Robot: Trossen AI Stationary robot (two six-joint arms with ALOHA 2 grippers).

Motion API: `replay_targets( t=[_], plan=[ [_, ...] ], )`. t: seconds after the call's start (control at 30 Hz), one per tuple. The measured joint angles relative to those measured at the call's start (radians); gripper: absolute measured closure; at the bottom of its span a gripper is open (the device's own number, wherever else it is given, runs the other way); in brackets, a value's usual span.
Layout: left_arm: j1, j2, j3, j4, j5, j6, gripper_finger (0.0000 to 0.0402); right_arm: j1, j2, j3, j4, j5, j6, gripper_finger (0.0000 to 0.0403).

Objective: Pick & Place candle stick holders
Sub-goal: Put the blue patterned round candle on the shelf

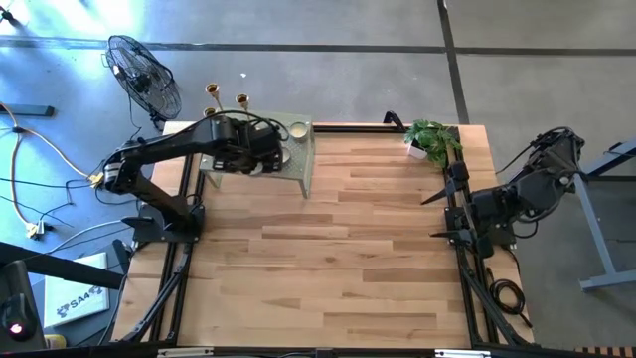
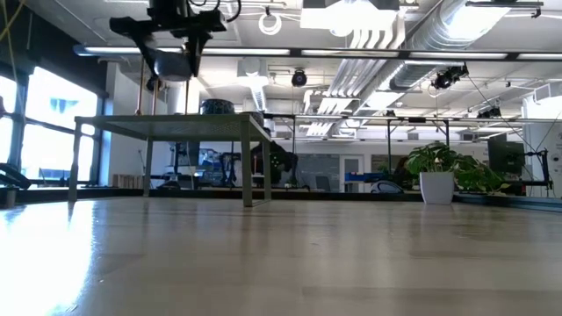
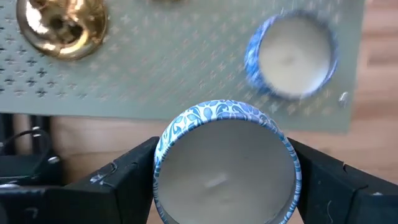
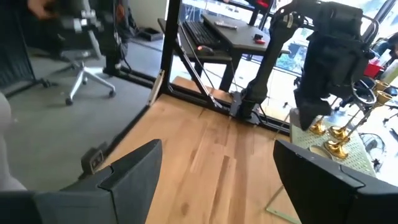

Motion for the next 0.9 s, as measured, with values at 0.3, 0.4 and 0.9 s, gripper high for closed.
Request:
replay_targets(
  t=[0.3, 0.4, 0.9],
  plan=[
    [0.034, 0.056, 0.000, 0.022, -0.053, -0.121, 0.0113, 0.001, 0.012, 0.000, 0.046, -0.102, 0.028, 0.0100],
    [0.054, 0.068, 0.000, -0.009, -0.040, -0.188, 0.0113, 0.001, 0.029, 0.000, 0.050, -0.126, 0.028, 0.0100],
    [0.093, 0.065, -0.148, 0.104, -0.011, -0.272, 0.0113, 0.001, 0.128, 0.000, 0.021, -0.308, 0.057, 0.0100]
  ],
)
